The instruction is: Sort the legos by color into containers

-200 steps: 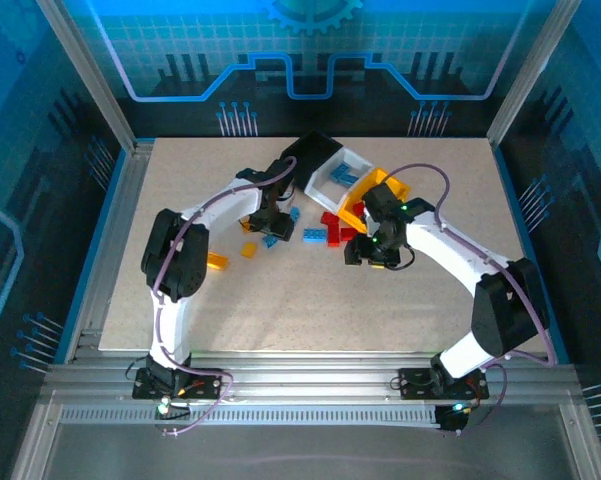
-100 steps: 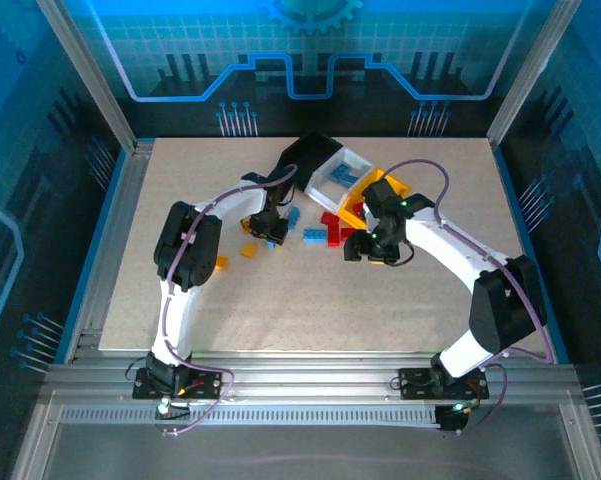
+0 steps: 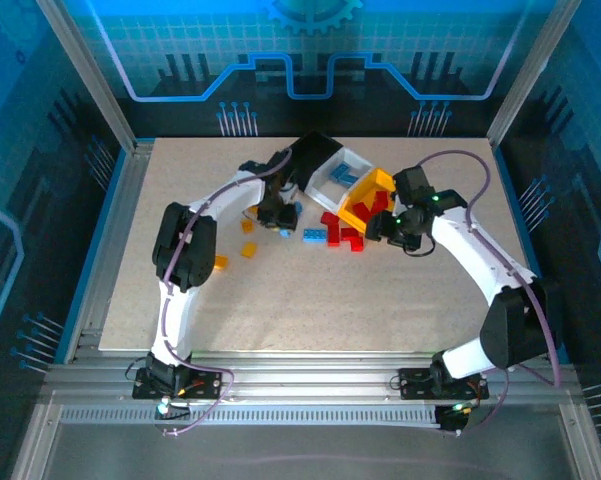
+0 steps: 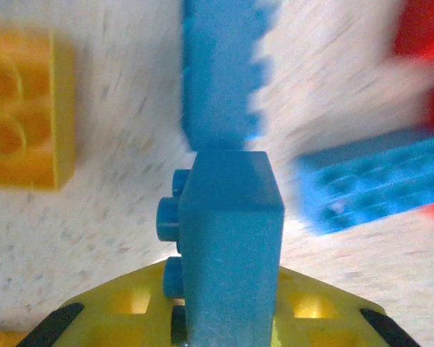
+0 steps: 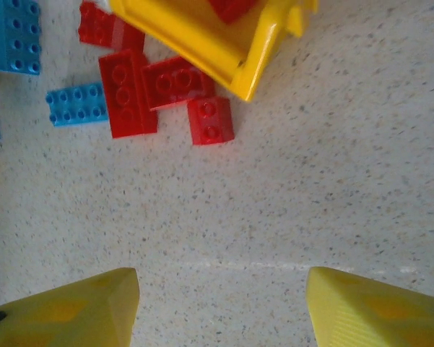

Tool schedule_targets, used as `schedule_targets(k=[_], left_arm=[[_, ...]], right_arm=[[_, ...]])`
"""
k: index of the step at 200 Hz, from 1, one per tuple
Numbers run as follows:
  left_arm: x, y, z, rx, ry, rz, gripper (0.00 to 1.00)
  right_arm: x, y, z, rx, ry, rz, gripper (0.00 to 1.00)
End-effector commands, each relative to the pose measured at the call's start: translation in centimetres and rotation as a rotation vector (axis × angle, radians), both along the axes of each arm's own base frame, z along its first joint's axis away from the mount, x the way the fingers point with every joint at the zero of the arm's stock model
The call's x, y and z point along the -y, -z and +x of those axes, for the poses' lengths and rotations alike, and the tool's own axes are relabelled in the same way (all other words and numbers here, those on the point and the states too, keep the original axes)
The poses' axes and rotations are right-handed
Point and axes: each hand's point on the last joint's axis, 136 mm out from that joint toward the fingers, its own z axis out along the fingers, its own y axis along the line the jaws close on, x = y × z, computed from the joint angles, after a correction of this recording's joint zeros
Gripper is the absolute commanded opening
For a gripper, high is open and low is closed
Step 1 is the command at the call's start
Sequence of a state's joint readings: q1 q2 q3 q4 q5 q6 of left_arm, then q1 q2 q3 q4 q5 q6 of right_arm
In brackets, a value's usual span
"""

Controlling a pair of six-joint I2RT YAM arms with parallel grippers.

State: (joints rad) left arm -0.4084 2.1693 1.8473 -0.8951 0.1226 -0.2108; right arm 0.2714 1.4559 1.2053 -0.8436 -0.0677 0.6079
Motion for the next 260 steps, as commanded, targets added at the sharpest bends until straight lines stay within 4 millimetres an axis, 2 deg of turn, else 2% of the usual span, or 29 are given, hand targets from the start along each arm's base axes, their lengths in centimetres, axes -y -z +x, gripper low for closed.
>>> schedule_targets(k=[1, 25, 58, 86, 118, 127, 136, 177, 217, 237, 260], left_arm=[[4.0, -5.4, 3.4, 0.048, -0.073, -0.242, 0.11], [7.2, -7.6, 7.0, 0.065, -0.126, -0.405, 0.12], [9.7, -8.1, 11.5, 0.098, -0.212, -0.565, 0.12], [11.4, -7.5, 13.3, 0.104, -0.248, -0.647, 0.13], [11.9, -7.0, 14.4, 0.133, -0.259, -0.657, 0.15], [11.9, -7.1, 14.4, 0.137, -0.256, -0.661, 0.23], [12.0, -7.1, 14.4, 0.138, -0.256, -0.661, 0.39], [12.0, -8.2, 13.7, 0.141, -0.232, -0.659, 0.53], [10.9, -9.9, 12.1, 0.158, -0.196, -0.601, 0.57], [8.8, -10.4, 10.1, 0.172, -0.166, -0.485, 0.57], [3.3, -10.3, 6.9, 0.183, -0.175, -0.276, 0.58]], right_arm=[[0.0, 0.4, -0.1, -0.023, 0.052, 0.046, 0.64], [-0.2, 0.2, 0.1, -0.027, 0.057, 0.056, 0.64], [-0.6, -0.1, 0.4, -0.024, 0.064, 0.072, 0.64], [-1.1, -0.1, 0.6, -0.022, 0.062, 0.081, 0.64], [-1.8, -0.1, 0.7, -0.022, 0.051, 0.087, 0.64], [-1.9, -0.1, 0.7, -0.022, 0.046, 0.088, 0.64], [-2.1, -0.1, 0.6, -0.022, 0.041, 0.087, 0.64], [-2.7, 0.1, 0.5, -0.024, 0.014, 0.071, 0.64], [-4.2, -0.4, 0.6, -0.019, -0.055, 0.023, 0.64], [-5.3, -0.5, 0.5, -0.022, -0.103, 0.008, 0.64], [-7.2, -0.1, 0.4, -0.035, -0.166, 0.002, 0.64]])
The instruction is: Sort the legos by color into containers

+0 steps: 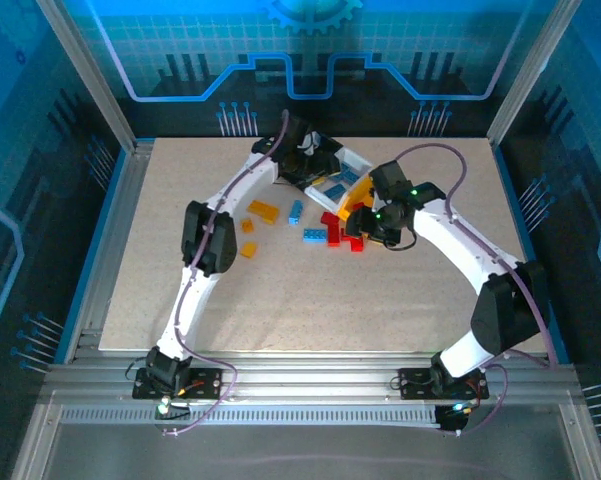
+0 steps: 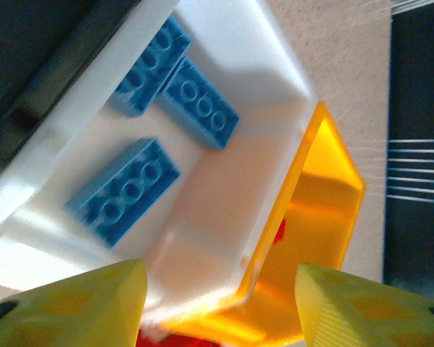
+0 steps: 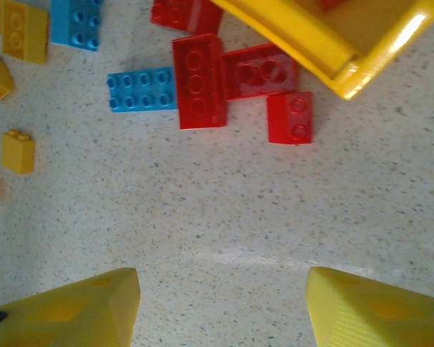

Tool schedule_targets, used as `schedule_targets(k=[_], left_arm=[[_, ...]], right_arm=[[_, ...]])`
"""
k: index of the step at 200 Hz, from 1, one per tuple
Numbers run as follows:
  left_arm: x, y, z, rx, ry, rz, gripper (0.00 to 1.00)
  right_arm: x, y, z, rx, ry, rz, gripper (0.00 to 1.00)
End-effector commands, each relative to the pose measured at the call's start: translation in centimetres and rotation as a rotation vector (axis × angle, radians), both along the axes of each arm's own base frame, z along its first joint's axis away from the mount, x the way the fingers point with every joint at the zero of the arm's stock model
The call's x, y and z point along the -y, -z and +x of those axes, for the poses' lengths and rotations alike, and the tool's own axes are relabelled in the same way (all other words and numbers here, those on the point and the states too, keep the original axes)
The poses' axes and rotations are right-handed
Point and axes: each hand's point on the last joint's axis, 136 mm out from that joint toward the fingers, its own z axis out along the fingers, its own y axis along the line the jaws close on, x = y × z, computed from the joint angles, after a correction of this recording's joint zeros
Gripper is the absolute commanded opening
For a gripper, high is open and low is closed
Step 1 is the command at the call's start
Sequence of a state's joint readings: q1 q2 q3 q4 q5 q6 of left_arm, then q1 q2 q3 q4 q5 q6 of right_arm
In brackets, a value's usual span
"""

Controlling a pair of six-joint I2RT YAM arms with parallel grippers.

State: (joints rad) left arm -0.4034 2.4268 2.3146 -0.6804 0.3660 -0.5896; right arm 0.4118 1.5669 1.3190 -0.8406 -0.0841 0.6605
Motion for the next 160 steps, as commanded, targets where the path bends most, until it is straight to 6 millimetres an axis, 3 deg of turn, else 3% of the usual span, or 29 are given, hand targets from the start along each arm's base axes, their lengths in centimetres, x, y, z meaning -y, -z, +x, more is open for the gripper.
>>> schedule_targets(k=[1, 29, 31, 68, 119, 160], left_arm=[[-5.5, -3.7, -3.9, 0.044, 0.011, 0.206, 0.58], [-13.7, -2.3, -8.8, -0.053, -0.063, 0.387, 0.61], [-14.1, -2.9, -8.9, -0.043, -0.068, 0.387, 0.61], [-20.3, 0.1, -15.4, -0.191, -0.095, 0.559, 0.67], [-25.4, 3.6, -22.4, -0.390, -0.383, 0.501, 0.75], [-27.0, 5.9, -25.0, -0.510, -0.578, 0.376, 0.78]], right_arm=[[-1.6, 0.2, -0.3, -0.017, -0.070, -0.030, 0.64], [-3.9, 0.9, -0.6, -0.024, -0.125, -0.024, 0.64], [-4.0, 1.0, -0.6, -0.025, -0.127, -0.023, 0.64], [-6.6, 1.6, -0.8, -0.039, -0.202, -0.010, 0.64], [-8.3, 2.4, -1.6, -0.054, -0.259, -0.007, 0.65], [-8.6, 3.3, -2.5, -0.071, -0.275, -0.003, 0.65]])
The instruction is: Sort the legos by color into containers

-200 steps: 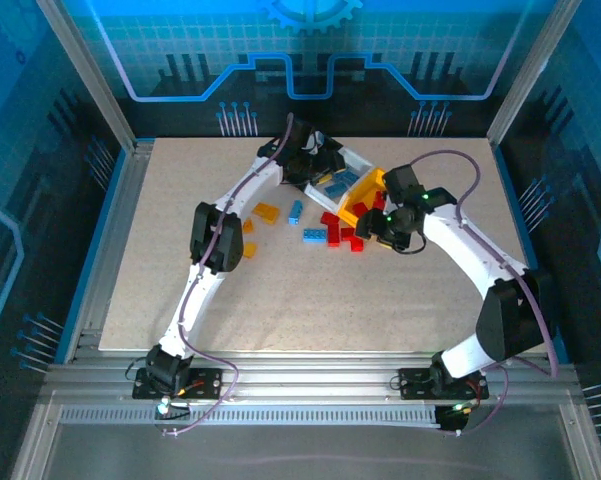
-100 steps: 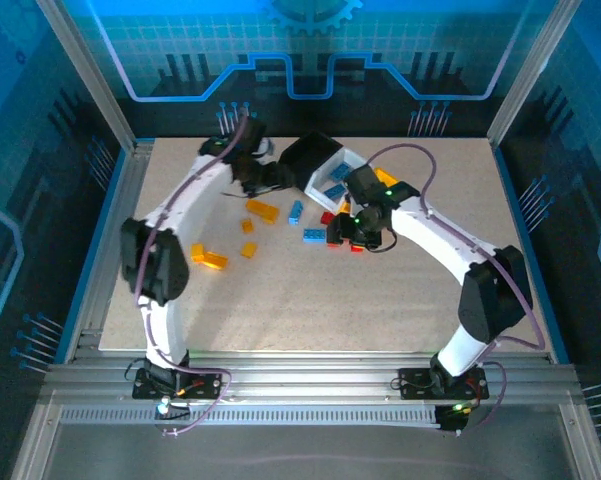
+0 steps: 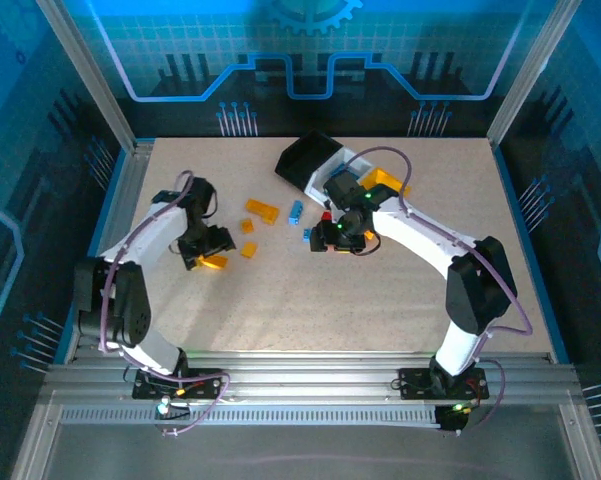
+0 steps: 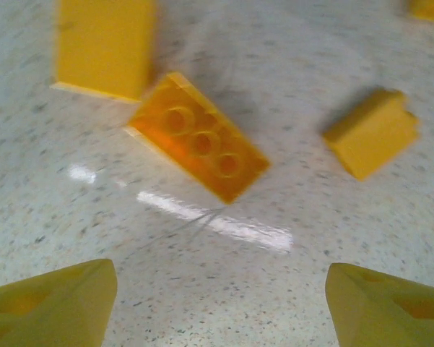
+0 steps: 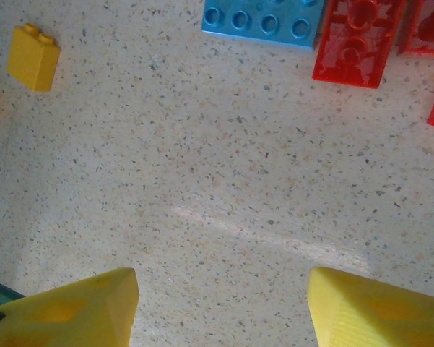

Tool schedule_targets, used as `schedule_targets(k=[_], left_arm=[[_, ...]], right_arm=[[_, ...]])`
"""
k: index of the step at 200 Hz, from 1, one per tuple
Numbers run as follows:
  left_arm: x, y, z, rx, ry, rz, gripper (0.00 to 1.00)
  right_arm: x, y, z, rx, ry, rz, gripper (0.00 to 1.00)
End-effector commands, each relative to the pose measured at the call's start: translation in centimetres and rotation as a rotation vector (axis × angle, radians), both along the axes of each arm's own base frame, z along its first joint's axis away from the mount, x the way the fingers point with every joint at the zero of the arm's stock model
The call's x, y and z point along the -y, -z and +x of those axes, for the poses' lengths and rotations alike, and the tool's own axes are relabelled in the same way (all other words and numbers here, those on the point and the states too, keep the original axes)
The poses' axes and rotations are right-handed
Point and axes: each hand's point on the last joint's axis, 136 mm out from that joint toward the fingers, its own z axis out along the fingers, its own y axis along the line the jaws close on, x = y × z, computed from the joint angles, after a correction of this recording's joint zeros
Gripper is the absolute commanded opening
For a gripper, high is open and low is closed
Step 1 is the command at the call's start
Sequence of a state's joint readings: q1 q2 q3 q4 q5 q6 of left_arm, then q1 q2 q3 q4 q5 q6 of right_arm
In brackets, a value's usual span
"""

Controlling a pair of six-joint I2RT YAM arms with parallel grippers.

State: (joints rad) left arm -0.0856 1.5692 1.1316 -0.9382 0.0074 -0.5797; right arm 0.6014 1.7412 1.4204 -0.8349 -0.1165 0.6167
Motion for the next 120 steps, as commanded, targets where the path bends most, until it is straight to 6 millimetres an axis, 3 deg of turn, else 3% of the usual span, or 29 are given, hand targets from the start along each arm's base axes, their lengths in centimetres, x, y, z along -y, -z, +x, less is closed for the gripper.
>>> schedule_targets(k=[1, 65, 87, 120], left_arm=[[-0.1, 0.1, -0.5, 0.019, -0.159, -0.057, 0.78], [0.3, 3.5, -1.2, -0.008, -0.548, -0.190, 0.82], [-0.1, 4.0, -0.4, 0.017, -0.659, -0.204, 0.82], [0.6, 4.7, 1.3, -0.009, -0.671, -0.232, 0.83]], right_arm=[[-0.7, 0.6, -0.7, -0.015, -0.034, 0.013, 0.65], [-0.4, 1.3, -1.3, -0.017, -0.037, 0.014, 0.65], [-0.3, 1.6, -1.5, -0.020, -0.038, 0.016, 0.65], [-0.1, 2.3, -1.9, -0.034, -0.039, 0.015, 0.65]])
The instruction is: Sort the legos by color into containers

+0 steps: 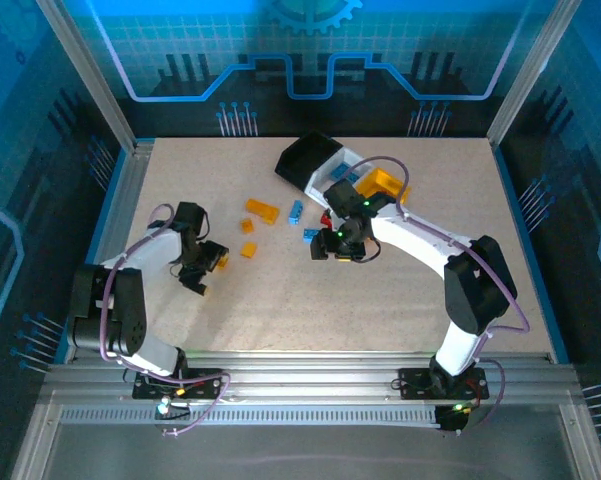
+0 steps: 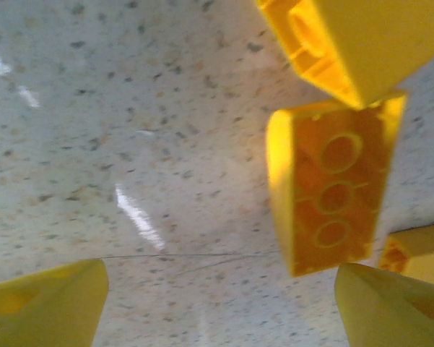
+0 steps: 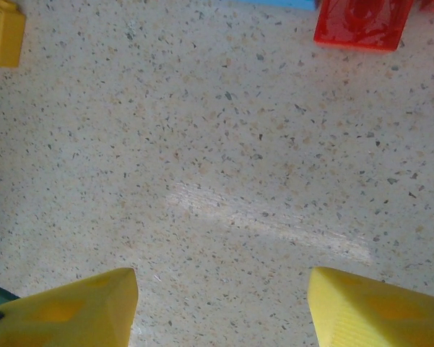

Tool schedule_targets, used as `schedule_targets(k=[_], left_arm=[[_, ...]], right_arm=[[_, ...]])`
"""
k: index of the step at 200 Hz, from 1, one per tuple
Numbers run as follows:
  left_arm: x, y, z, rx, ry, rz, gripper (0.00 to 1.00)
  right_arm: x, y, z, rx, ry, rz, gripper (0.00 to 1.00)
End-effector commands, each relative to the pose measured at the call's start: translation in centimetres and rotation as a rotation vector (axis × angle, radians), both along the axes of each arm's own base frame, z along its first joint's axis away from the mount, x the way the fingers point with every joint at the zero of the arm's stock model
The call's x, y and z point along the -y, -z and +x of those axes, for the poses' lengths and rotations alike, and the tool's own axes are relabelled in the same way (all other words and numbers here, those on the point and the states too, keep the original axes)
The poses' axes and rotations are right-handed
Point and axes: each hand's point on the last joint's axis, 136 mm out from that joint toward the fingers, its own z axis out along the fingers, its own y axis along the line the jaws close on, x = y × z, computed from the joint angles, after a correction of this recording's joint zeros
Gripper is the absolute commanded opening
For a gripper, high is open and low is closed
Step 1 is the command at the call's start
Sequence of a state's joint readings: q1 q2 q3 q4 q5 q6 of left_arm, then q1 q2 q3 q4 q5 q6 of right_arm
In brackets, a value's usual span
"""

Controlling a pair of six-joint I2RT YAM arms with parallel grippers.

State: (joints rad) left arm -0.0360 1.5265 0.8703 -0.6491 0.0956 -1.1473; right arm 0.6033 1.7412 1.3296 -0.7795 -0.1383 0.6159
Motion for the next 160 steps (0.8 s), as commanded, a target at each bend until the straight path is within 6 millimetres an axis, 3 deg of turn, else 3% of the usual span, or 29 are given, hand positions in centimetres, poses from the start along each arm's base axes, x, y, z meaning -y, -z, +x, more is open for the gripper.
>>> schedule_targets(k=[1, 73, 135, 160], left_arm=[[0.6, -0.1, 2.3, 0.018, -0.079, -0.062, 0.83], [-0.3, 2.0, 2.4, -0.016, -0.139, -0.054, 0.78], [-0.2, 2.8, 2.9, -0.022, -0.139, -0.079, 0.52], [0.2, 2.6, 2.8, -0.010, -0.124, -0.094, 0.47]], right_arm=[[-0.4, -0.1, -0.7, 0.006, -0.030, 0.019, 0.65], [-0.7, 0.5, -0.7, -0.017, -0.041, 0.025, 0.65], [-0.4, 0.5, -0.7, -0.019, -0.045, 0.017, 0.65], [-0.1, 0.3, -0.7, -0.013, -0.042, 0.013, 0.65]])
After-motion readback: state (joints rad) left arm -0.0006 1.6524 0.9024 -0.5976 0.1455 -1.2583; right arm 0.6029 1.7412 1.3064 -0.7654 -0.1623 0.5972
